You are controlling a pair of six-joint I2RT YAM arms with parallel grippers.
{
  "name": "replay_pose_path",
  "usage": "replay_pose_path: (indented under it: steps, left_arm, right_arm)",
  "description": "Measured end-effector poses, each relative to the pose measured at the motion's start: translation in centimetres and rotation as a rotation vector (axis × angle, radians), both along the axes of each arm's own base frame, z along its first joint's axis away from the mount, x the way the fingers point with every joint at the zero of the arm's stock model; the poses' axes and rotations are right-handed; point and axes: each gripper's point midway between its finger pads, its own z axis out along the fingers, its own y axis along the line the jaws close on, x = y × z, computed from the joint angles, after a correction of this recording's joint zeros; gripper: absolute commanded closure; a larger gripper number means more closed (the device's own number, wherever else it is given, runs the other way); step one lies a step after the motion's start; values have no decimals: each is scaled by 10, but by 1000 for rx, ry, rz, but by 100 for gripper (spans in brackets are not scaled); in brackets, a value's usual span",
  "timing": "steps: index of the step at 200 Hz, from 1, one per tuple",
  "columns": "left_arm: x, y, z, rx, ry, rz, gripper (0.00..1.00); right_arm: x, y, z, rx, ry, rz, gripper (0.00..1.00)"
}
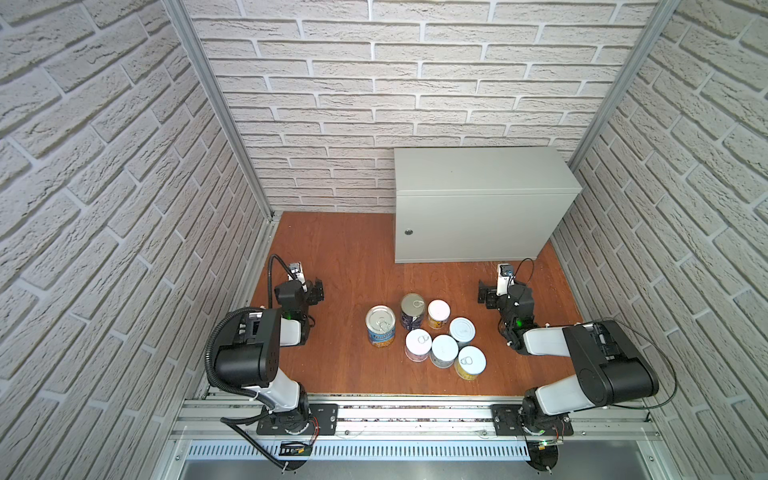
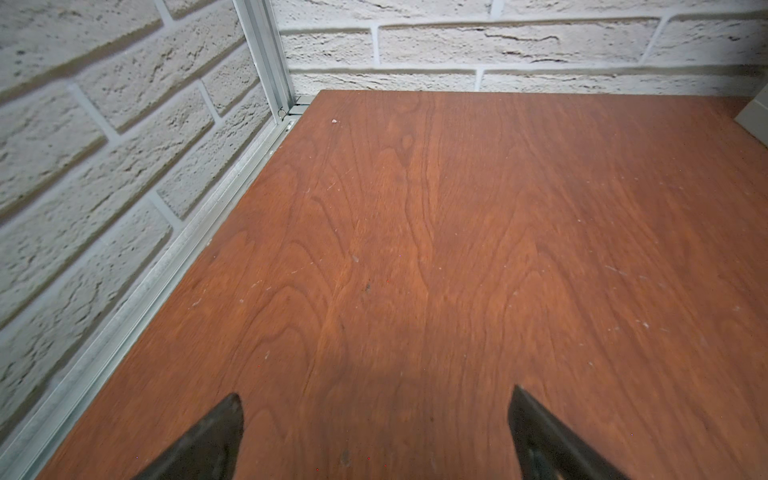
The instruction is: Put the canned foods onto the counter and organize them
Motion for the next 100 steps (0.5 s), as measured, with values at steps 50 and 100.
replay_pose_path:
  steps: [50,100]
  left_arm:
    - [0,0,0,0,0,0,2]
    - [0,-10,8,31,-7,-16,2]
  right_arm:
    - [0,0,0,0,0,0,0]
    - [0,-7,11,-7,42,-45,0]
